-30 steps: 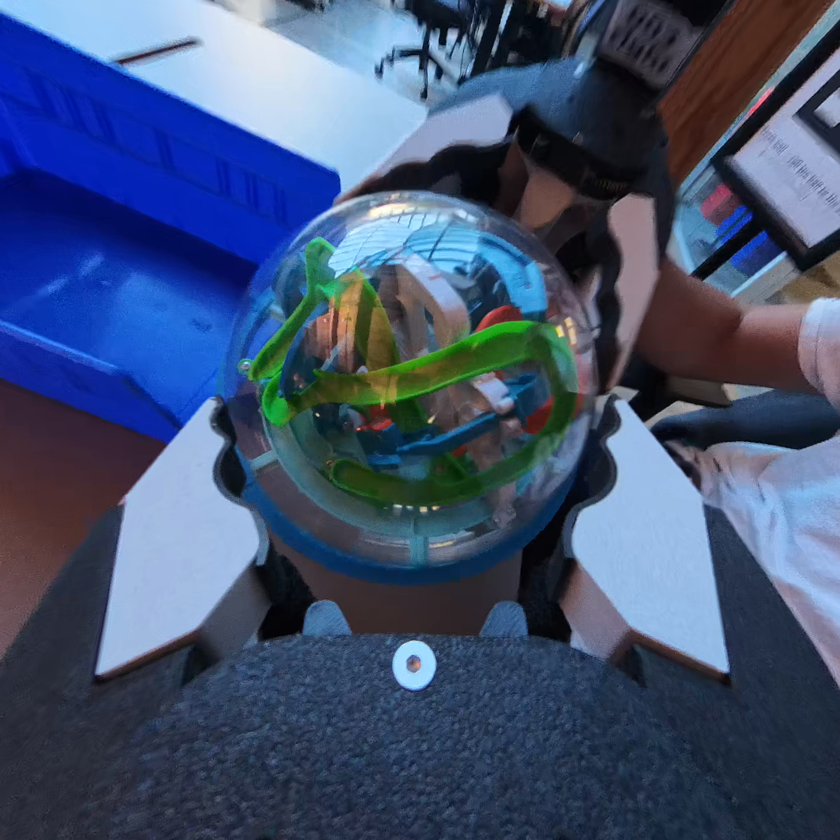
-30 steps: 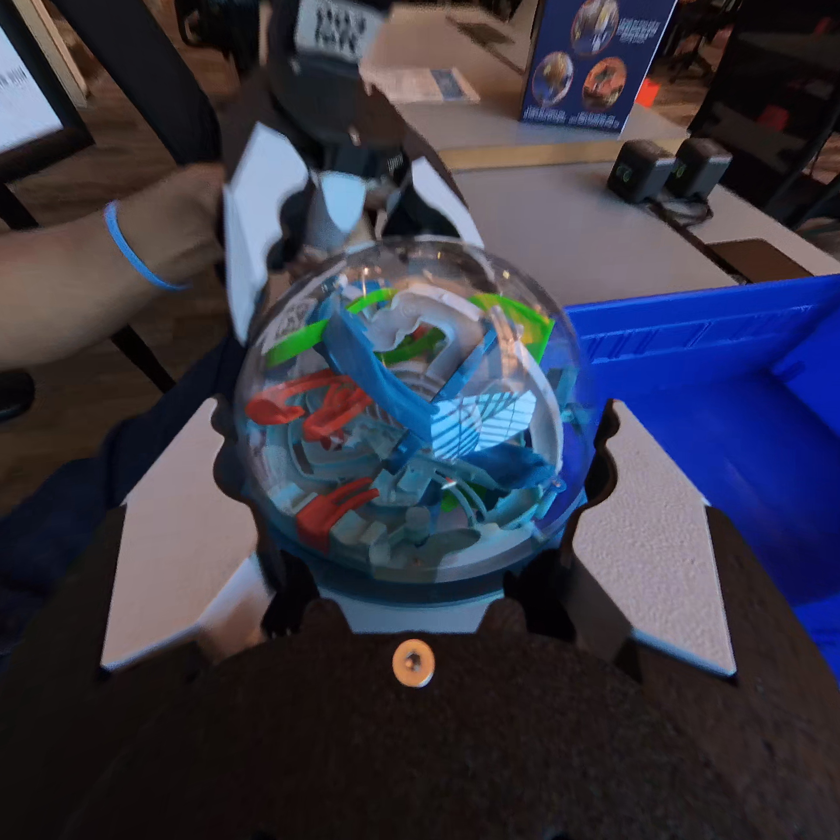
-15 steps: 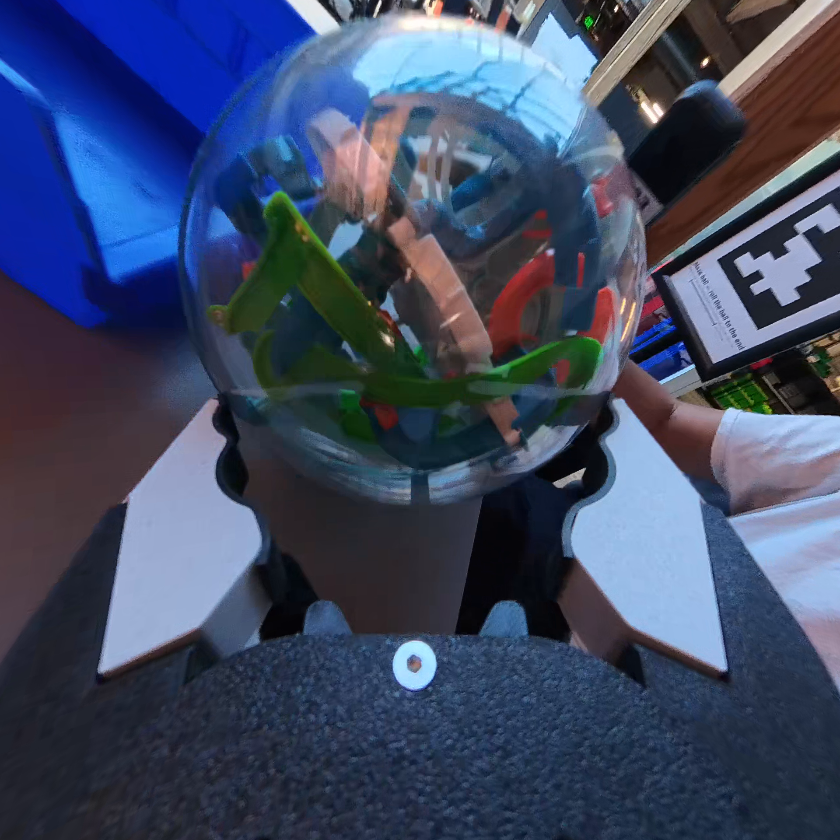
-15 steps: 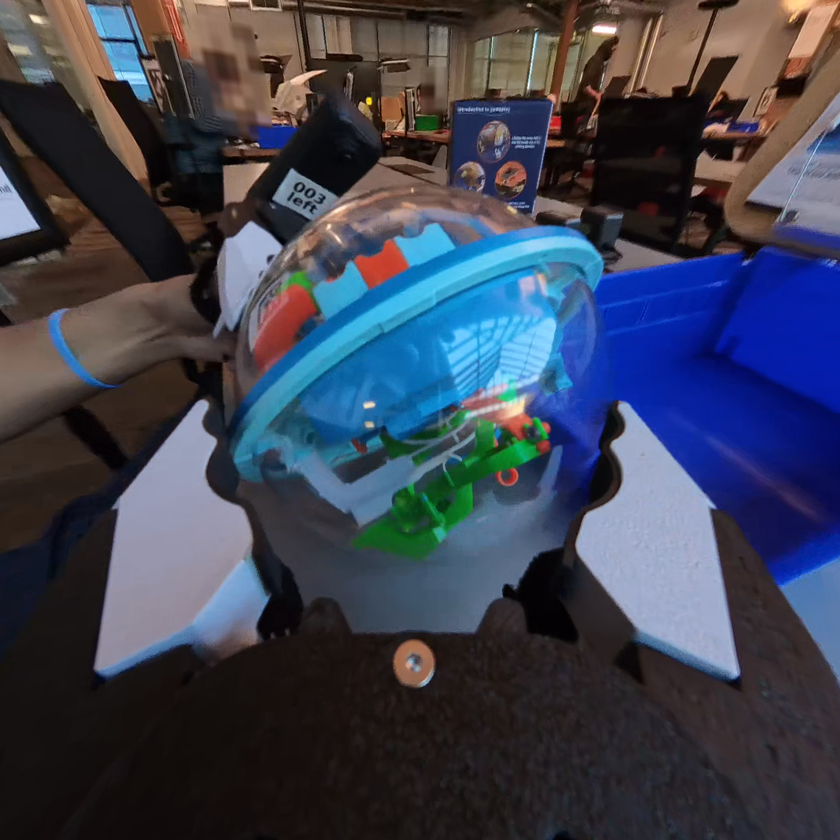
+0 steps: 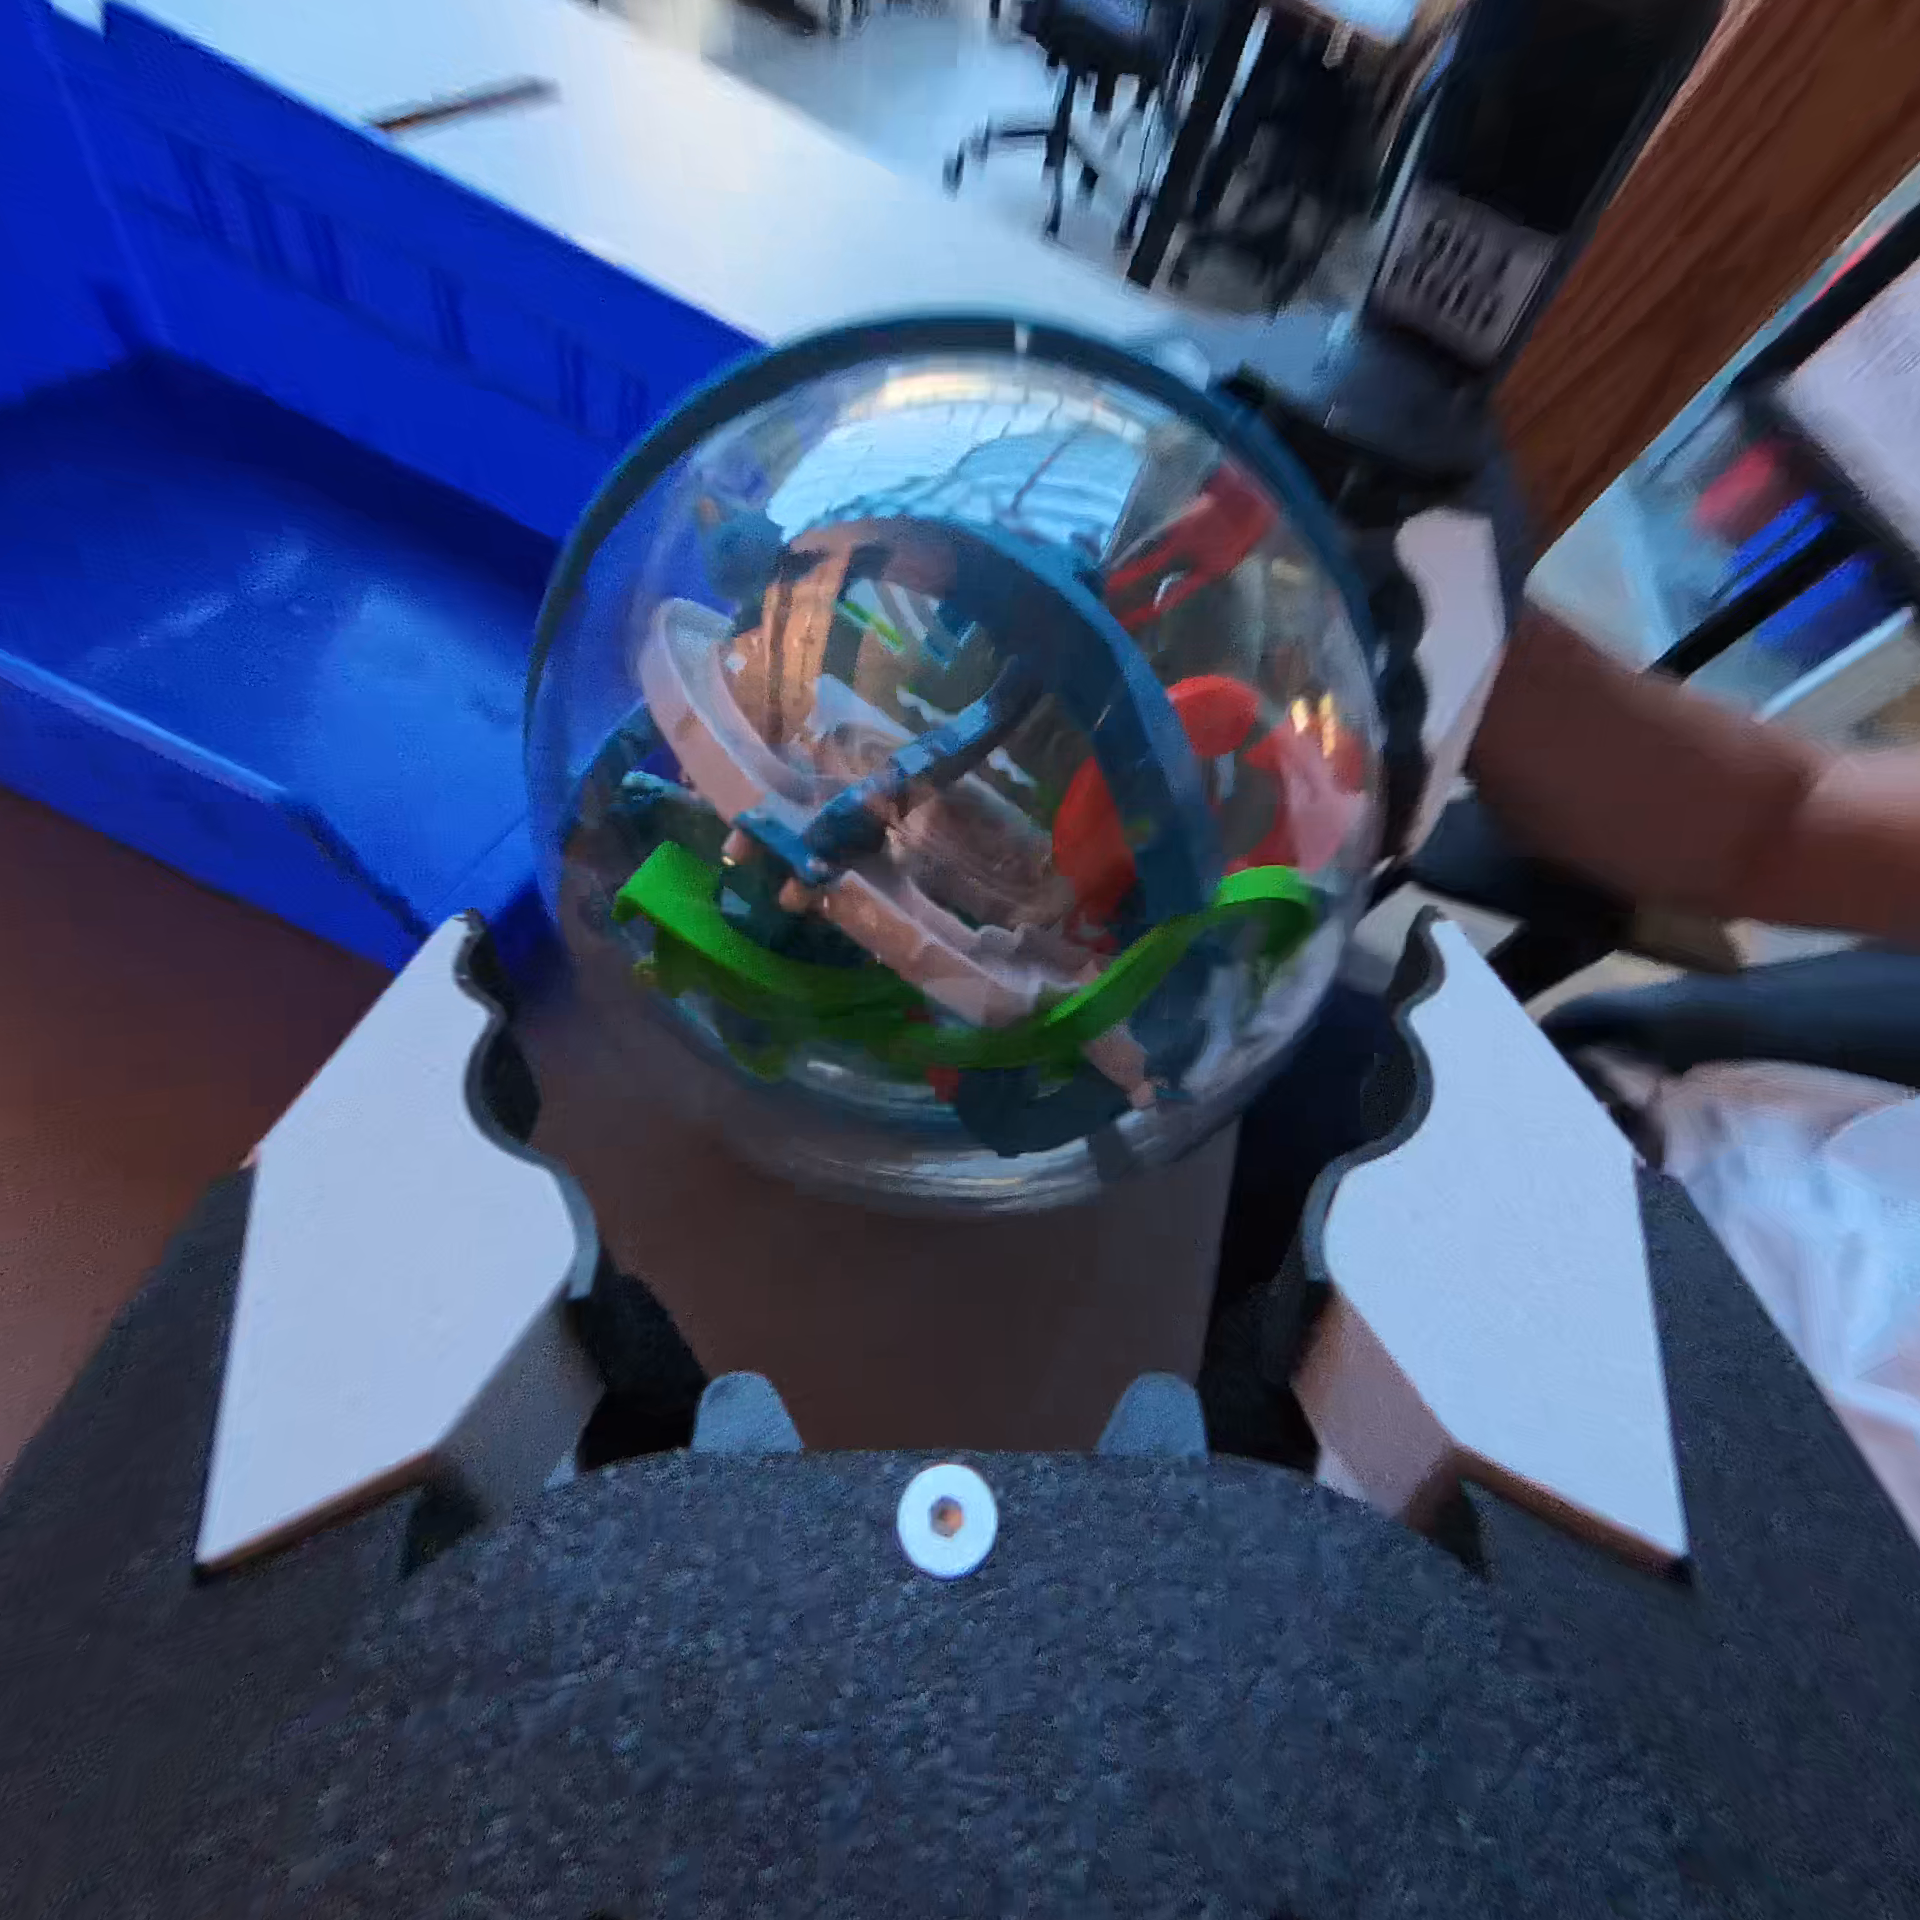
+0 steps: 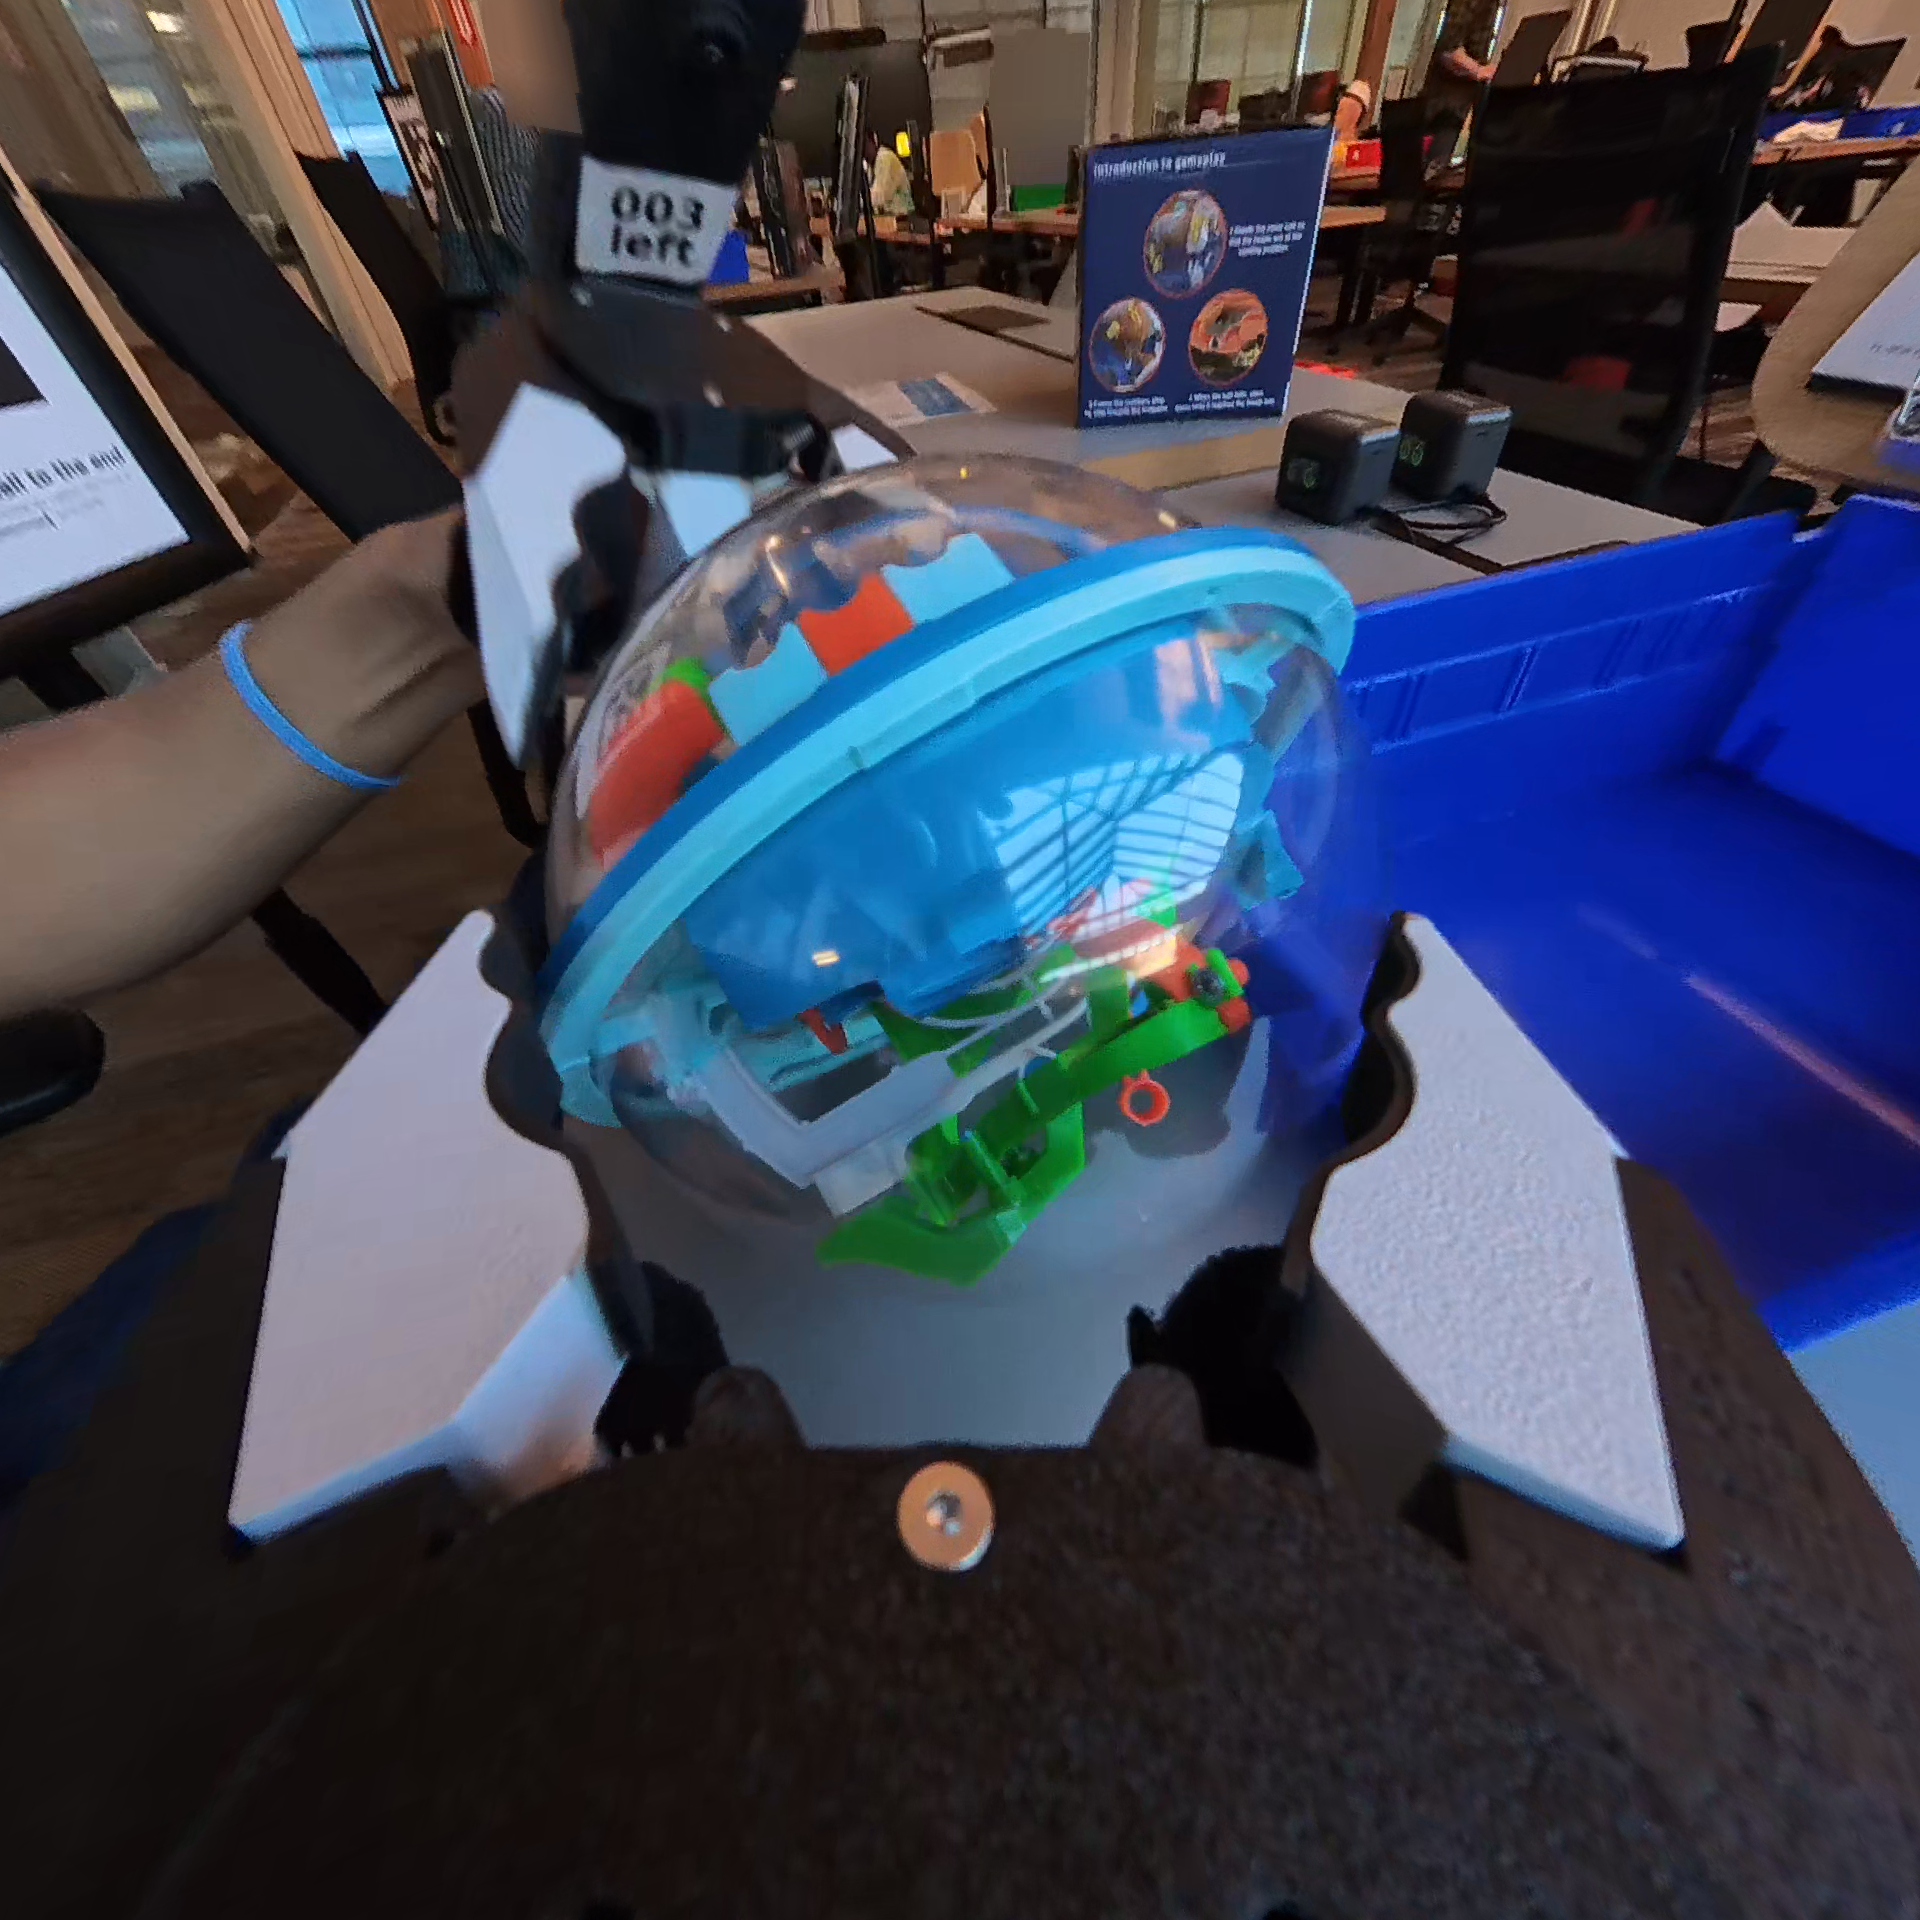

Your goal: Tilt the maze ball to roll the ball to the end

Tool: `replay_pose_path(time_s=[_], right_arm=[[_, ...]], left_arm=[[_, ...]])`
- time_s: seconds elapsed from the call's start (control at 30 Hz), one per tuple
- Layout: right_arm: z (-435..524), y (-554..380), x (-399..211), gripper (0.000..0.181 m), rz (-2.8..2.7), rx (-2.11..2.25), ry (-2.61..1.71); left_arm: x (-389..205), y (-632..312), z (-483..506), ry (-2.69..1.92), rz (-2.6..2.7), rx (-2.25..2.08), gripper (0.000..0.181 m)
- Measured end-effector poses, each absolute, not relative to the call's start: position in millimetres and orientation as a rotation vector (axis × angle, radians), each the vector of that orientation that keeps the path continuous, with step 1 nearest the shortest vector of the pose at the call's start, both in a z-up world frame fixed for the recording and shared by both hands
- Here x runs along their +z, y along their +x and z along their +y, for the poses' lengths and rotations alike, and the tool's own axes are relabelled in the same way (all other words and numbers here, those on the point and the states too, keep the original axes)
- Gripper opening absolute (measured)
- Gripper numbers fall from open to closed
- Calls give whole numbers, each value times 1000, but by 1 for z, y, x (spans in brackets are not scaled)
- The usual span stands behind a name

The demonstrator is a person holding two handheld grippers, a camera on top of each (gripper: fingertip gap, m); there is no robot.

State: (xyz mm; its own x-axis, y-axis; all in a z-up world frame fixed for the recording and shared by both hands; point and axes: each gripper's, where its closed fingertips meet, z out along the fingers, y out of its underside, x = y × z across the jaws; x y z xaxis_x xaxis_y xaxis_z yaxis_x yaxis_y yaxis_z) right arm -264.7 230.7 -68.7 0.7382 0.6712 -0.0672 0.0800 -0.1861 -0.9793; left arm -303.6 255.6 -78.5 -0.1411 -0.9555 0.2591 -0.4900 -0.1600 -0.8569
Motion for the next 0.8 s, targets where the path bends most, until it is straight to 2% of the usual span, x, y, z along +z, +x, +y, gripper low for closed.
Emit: replay_pose_path(time_s=[0.07, 0.13, 0.23, 0.33, 0.43, 0.6, 0.8], right_arm=[[231, -266, -60, 146, -553, 659, -1680], [228, -265, -54, 154, -534, 747, -1679], [224, -247, -43, 153, -497, 789, -1590], [231, -225, -72, 153, -488, 708, -1684], [223, -249, -79, 153, -517, 907, -1640], [220, -267, -83, 155, -574, 913, -1658], [211, -278, -55, 150, -630, 949, -1637]], left_arm=[[-89, -298, 251, -1665, 1704, -1199, 160], [-88, -296, 252, -1696, 1684, -1248, 159], [-85, -293, 258, -1780, 1531, -1457, 159], [-81, -292, 258, -1807, 1408, -1657, 158], [-79, -291, 251, -1785, 1373, -1787, 158], [-78, -294, 245, -1771, 1337, -1849, 158], [-93, -319, 215, -1796, 1494, -1963, 156]])
